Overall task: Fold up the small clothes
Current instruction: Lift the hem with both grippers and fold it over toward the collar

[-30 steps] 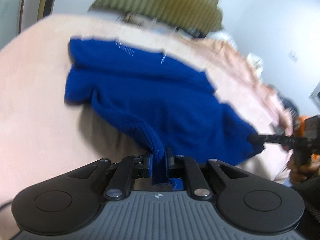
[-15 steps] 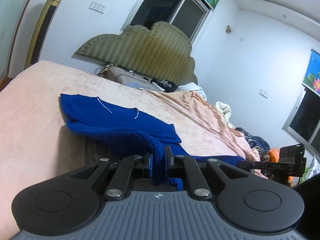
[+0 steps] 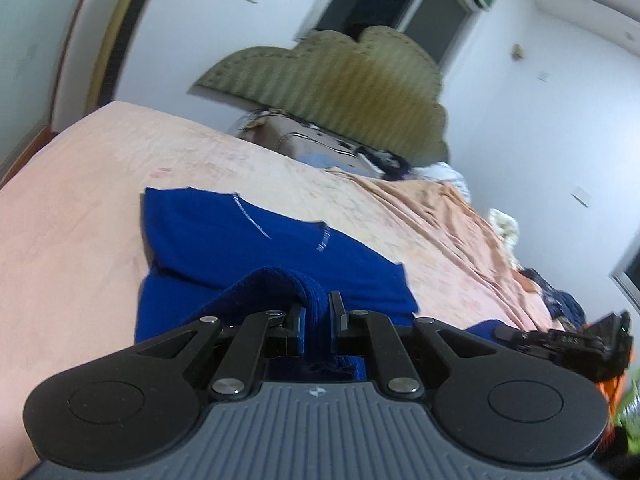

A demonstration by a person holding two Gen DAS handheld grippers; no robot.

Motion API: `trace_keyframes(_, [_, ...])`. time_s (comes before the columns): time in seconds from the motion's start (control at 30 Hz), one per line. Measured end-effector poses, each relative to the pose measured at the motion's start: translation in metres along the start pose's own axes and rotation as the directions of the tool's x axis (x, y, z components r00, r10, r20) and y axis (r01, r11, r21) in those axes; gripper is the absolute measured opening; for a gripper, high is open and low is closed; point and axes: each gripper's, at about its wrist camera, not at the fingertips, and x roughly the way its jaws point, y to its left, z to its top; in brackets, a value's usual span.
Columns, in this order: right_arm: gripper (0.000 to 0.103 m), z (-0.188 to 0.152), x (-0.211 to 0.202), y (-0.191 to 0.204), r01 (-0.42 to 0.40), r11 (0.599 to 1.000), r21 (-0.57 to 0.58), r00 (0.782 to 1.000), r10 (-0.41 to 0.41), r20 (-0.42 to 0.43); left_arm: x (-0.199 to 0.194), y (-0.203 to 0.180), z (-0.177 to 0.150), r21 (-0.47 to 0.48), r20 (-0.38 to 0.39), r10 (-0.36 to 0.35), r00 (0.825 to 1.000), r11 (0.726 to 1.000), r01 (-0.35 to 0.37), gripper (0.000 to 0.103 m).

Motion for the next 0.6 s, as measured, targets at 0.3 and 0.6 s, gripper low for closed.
trace_keyframes(0.3, [0.012, 0.043, 0.050, -0.011, 0.085, 0.996, 0.010, 0.988, -0.085, 0.126, 0.053, -0.001, 0.045, 0.010, 0.035, 0.116, 0.993, 0.993, -0.116, 0.010])
trace_keyframes(0.6, [0.012, 0.069, 0.099, -0.048, 0.154, 0.982, 0.108, 0.971, -0.170, 0.167, 0.115, -0.001, 0.080, 0.042, 0.023, 0.165, 0.986, 0.985, -0.166, 0.010])
